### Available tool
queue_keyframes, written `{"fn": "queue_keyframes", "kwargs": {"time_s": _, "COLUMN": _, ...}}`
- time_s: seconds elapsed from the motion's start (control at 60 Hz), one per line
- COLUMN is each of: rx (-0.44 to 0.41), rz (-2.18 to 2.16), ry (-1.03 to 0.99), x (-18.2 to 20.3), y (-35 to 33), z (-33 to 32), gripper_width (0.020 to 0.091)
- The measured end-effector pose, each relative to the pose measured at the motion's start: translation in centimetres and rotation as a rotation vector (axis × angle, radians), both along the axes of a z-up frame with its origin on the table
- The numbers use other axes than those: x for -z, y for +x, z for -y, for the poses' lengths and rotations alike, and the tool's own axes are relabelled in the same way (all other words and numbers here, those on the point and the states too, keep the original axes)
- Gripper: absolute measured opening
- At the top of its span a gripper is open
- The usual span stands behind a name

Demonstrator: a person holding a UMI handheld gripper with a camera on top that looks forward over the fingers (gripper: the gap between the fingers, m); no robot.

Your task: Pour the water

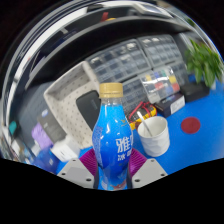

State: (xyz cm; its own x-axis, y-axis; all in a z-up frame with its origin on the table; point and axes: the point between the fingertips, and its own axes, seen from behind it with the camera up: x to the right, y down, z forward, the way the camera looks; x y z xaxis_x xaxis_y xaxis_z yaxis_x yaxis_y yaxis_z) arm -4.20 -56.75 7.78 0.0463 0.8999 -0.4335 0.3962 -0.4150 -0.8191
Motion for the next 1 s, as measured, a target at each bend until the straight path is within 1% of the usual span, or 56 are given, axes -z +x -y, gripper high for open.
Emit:
{"fn": "queue_keyframes", "kwargs": {"time_s": 0.117, "rx": 0.076, "rz": 0.027, "ry": -0.279, "x": -1.9, "y": -2.2, "z": 1.8, "gripper_width": 0.0377}}
{"fn": "queue_keyframes", "kwargs": {"time_s": 0.25, "rx": 0.158, "rz": 0.066, "ry": -0.551, "x": -2.9, "y": -4.4, "z": 2.9, "gripper_width": 0.0377}}
{"fn": "queue_keyframes", "kwargs": {"time_s": 0.417, "rx": 0.262, "rz": 0.087, "ry": -0.841, "x": -3.8, "y": -6.3, "z": 2.6, "gripper_width": 0.0378}}
{"fn": "queue_keyframes", "kwargs": {"time_s": 0.5, "rx": 0.308, "rz": 0.082, "ry": -0.932, "x": -4.4, "y": -6.9, "z": 2.0, "gripper_width": 0.0377}}
{"fn": "queue_keyframes", "kwargs": {"time_s": 0.617, "rx": 0.321, "rz": 0.115, "ry": -1.072, "x": -4.5, "y": -7.6, "z": 2.6, "gripper_width": 0.0375}}
{"fn": "queue_keyframes", "kwargs": {"time_s": 0.717, "rx": 0.351, "rz": 0.136, "ry": -1.237, "x": -4.6, "y": -8.1, "z": 3.1, "gripper_width": 0.0377}}
{"fn": "queue_keyframes", "kwargs": {"time_s": 0.783, "rx": 0.370, "rz": 0.137, "ry": -1.307, "x": -4.6, "y": -8.3, "z": 3.1, "gripper_width": 0.0376}}
{"fn": "queue_keyframes", "kwargs": {"time_s": 0.833, "rx": 0.370, "rz": 0.149, "ry": -1.335, "x": -4.5, "y": -8.2, "z": 3.3, "gripper_width": 0.0379}}
{"fn": "queue_keyframes", "kwargs": {"time_s": 1.0, "rx": 0.370, "rz": 0.179, "ry": -1.336, "x": -4.0, "y": -7.9, "z": 3.5, "gripper_width": 0.0377}}
